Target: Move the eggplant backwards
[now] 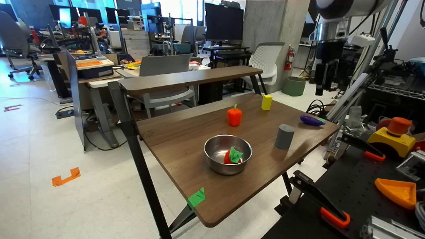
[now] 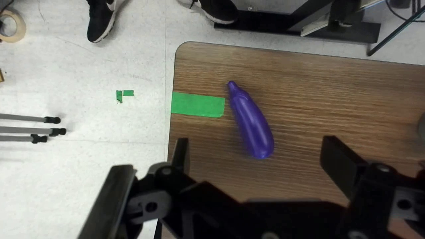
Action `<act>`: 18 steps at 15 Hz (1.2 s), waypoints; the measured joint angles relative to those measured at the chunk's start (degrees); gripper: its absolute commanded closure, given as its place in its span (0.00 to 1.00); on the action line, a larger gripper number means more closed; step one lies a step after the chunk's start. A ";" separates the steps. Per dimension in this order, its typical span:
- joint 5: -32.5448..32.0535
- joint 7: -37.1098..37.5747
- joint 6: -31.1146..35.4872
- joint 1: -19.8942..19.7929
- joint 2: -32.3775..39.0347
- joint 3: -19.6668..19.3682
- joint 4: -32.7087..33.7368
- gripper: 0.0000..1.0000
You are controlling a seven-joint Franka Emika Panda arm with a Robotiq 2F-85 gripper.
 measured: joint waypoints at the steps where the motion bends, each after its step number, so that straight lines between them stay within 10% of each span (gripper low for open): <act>1: -0.66 0.54 -0.12 -0.61 2.59 0.60 1.85 0.00; 8: -4.61 2.57 -2.99 -1.76 13.92 4.28 11.06 0.00; 9: -4.98 2.80 -3.98 -1.76 14.78 4.64 12.08 0.25; 18: -5.98 3.25 -11.29 -1.76 19.54 5.76 18.05 0.88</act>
